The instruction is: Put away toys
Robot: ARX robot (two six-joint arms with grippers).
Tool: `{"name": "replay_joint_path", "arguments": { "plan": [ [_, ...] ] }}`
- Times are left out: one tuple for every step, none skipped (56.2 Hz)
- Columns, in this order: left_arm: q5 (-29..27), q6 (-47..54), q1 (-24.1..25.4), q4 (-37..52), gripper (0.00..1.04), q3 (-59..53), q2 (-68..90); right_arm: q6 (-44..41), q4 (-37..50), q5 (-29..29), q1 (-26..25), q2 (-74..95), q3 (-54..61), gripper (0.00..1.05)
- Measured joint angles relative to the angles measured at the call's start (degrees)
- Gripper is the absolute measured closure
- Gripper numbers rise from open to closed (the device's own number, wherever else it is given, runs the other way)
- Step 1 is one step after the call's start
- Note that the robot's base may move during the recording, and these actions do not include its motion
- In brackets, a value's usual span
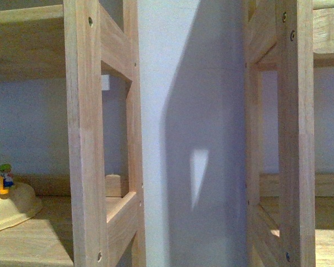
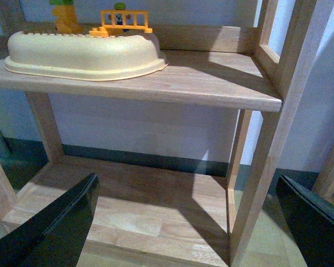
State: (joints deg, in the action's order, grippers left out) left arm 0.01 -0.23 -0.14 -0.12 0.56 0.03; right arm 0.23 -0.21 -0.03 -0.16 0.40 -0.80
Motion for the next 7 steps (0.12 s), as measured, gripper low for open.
{"name": "replay_joint_path", "arguments": {
  "plan": [
    [0.0,0.0,0.0,0.0,0.06,0.0,0.0,0.0,0.0,0.0,0.0,0.0,0.0,0.02],
    [0.0,0.0,0.0,0.0,0.06,0.0,0.0,0.0,0.0,0.0,0.0,0.0,0.0,0.02],
    [0.0,0.0,0.0,0.0,0.06,0.0,0.0,0.0,0.0,0.0,0.0,0.0,0.0,0.02],
    [0.0,0.0,0.0,0.0,0.06,0.0,0.0,0.0,0.0,0.0,0.0,0.0,0.0,0.02],
    [0.0,0.0,0.0,0.0,0.06,0.0,0.0,0.0,0.0,0.0,0.0,0.0,0.0,0.02],
    [0.0,0.0,0.0,0.0,0.06,0.0,0.0,0.0,0.0,0.0,0.0,0.0,0.0,0.02],
    [0.0,0.0,0.0,0.0,0.06,0.0,0.0,0.0,0.0,0.0,0.0,0.0,0.0,0.02]
  ]
}}
